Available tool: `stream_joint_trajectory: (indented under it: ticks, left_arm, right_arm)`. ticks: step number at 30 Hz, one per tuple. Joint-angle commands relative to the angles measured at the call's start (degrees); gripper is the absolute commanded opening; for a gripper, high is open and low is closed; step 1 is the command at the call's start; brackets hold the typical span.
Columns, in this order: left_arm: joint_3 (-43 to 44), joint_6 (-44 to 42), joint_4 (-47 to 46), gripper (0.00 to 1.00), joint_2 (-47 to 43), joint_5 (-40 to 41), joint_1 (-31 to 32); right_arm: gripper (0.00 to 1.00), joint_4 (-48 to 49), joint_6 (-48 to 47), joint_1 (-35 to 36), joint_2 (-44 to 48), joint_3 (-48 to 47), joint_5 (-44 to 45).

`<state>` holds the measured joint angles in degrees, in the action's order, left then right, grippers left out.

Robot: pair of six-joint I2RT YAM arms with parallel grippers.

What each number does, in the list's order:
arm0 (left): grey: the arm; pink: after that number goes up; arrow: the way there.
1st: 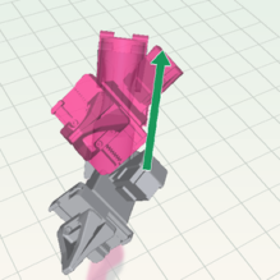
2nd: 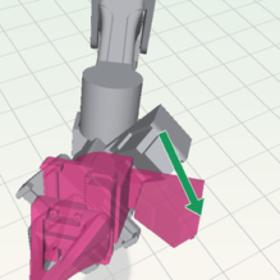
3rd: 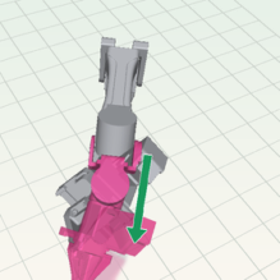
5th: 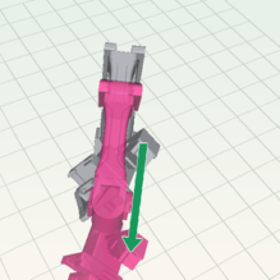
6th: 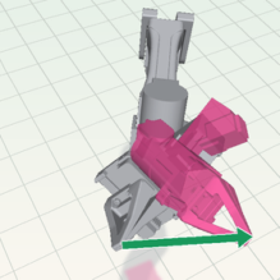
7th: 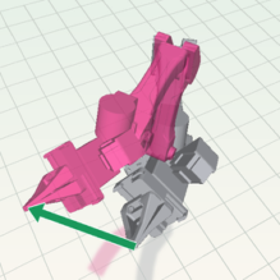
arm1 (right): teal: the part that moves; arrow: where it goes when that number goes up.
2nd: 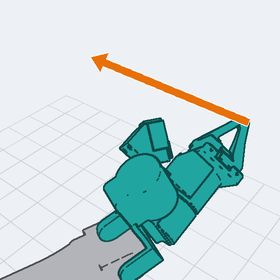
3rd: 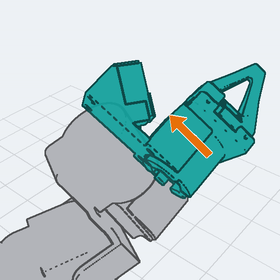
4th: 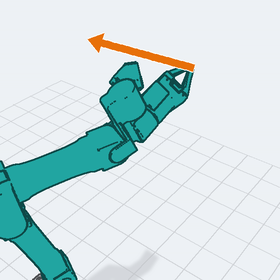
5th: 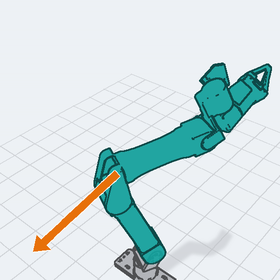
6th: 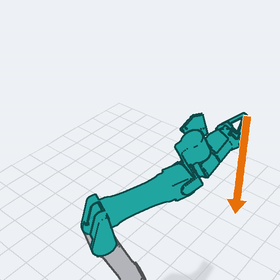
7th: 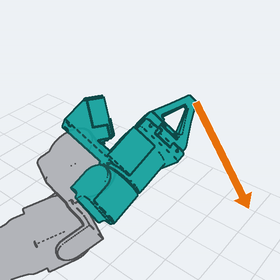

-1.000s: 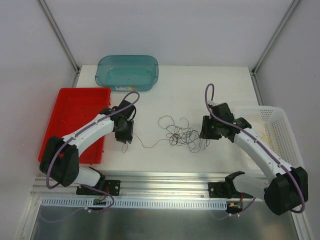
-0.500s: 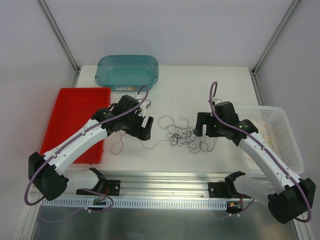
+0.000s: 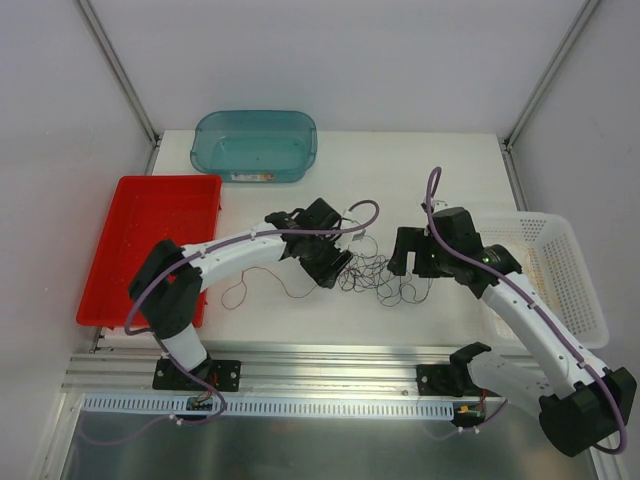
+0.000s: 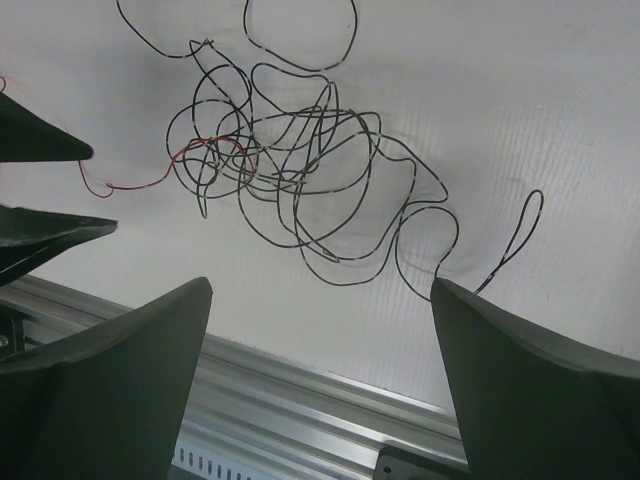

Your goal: Untangle the cables

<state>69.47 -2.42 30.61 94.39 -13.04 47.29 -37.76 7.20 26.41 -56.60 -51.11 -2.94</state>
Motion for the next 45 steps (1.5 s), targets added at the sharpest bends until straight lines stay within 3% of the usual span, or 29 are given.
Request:
stream_joint_trajectory:
  ticks: [1, 4, 7, 8, 10, 17, 27, 30, 33, 34, 36, 37, 40, 45]
  left_arm:
    - [1.38, -3.56, -5.19, 0.5, 3.51, -3.04, 0.61]
    - [-1.34, -2.6, -7.66, 0.41, 5.28, -4.1, 0.61]
    - [-3.98, -0.93, -10.56, 0.26, 5.54, -3.93, 0.53]
    - [-4.52, -0.14, -11.7, 0.13, 5.11, -4.19, 0.53]
    - [-5.74, 0.74, -12.24, 0.02, 4.49, -4.89, 0.53]
    - [-9.96, 3.89, -13.47, 0.0, -4.73, -6.65, 0.96]
    - [-13.49, 7.69, -14.35, 0.0, -11.5, -7.09, 0.96]
    - [-13.84, 8.22, -14.7, 0.0, -13.52, -6.92, 0.96]
    - [-13.93, 8.57, -14.7, 0.0, -16.33, -6.13, 0.96]
    - [-14.01, 8.74, -14.62, 0.0, -17.21, -5.25, 0.96]
    - [-14.01, 9.36, -14.7, 0.0, -20.37, -3.84, 0.96]
    - [-14.1, 9.79, -14.53, 0.0, -22.65, -1.58, 0.79]
    - [-13.93, 10.85, -13.83, 0.0, -27.57, 1.16, -0.52]
    - [-12.44, 14.54, -11.37, 0.0, -35.84, 0.29, -10.18]
  right_arm:
    - [0.96, 1.89, 2.99, 0.31, 1.49, 1.28, -1.45]
    - [0.96, 4.18, 4.66, 0.31, 1.49, 2.86, -2.07]
    - [0.96, 7.16, 6.5, 0.3, 1.14, 4.79, -3.38]
    - [0.96, 8.04, 7.55, 0.3, 0.62, 5.32, -3.82]
    - [0.96, 11.47, 8.53, 0.39, 0.18, 7.25, -5.14]
    - [0.96, 20.44, 10.47, 1.97, -5.35, 9.19, -6.2]
    - [0.94, 26.76, 15.03, 8.21, -20.82, 4.79, -2.6]
    - [0.86, 29.66, 16.88, 8.91, -24.87, 4.97, -2.77]
    - [0.66, 31.16, 17.76, 9.18, -27.68, 5.06, -2.77]
    - [0.51, 31.34, 17.85, 9.27, -28.21, 5.06, -2.43]
    - [0.36, 30.91, 17.76, 9.27, -28.92, 5.15, -1.64]
    - [0.21, 30.29, 17.32, 9.27, -28.92, 5.15, -0.24]
    - [0.01, 27.48, 15.4, 8.13, -27.26, 5.41, 2.49]
    - [0.01, 22.21, 12.23, 0.95, -22.69, 6.73, 6.02]
